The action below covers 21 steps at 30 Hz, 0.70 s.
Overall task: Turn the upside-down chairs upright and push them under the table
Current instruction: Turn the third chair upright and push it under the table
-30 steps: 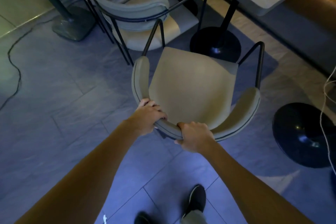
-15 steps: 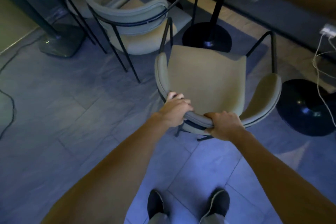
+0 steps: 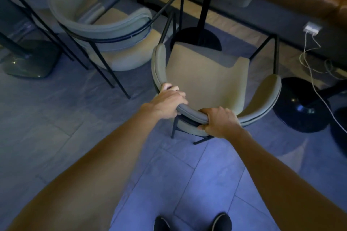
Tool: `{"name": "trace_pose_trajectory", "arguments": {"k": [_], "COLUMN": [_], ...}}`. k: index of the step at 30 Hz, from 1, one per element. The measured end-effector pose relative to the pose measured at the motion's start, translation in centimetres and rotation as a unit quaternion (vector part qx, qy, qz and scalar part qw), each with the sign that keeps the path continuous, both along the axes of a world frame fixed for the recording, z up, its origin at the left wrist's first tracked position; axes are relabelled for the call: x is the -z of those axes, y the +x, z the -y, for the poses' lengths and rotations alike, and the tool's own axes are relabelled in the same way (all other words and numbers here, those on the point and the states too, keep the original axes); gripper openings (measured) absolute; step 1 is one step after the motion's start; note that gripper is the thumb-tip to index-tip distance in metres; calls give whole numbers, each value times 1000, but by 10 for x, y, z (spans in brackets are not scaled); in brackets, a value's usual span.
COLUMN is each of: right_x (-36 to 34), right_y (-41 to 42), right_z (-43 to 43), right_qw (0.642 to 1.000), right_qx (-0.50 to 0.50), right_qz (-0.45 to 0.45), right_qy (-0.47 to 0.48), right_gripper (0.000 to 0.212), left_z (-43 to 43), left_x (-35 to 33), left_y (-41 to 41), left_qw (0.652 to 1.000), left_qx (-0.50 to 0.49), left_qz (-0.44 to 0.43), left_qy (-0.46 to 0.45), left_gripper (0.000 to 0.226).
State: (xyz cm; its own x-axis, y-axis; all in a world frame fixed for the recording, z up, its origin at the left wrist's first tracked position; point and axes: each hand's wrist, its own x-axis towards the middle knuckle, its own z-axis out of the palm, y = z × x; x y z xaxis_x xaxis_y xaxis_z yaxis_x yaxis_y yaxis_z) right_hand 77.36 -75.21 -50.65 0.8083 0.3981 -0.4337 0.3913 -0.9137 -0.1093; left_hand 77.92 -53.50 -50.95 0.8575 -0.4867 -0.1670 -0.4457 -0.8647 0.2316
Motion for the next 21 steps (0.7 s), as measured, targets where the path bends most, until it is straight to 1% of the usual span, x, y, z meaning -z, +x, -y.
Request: {"name": "trace_pose_trajectory", "arguments": {"k": [7,11,21], "right_x": [-3,-5,-3], "right_y": [27,43,75], "right_z": [-21,-30,-47], "right_qw": [999,999,999], "right_qx": [24,32,51], "right_qz": [19,13,-2], "right_qy": [11,6,2], "right_gripper": [42,41,39], "left_z": [-19,-24,-37], "left_x": [-1,-6,-8], "left_y": [44,63,101], "left_qw": [1000,999,999], "left_qx": [22,25,32], "left_qz": [-7,-32,-39], "left_qy": [5,12,1], "left_gripper": [22,24,27]}}
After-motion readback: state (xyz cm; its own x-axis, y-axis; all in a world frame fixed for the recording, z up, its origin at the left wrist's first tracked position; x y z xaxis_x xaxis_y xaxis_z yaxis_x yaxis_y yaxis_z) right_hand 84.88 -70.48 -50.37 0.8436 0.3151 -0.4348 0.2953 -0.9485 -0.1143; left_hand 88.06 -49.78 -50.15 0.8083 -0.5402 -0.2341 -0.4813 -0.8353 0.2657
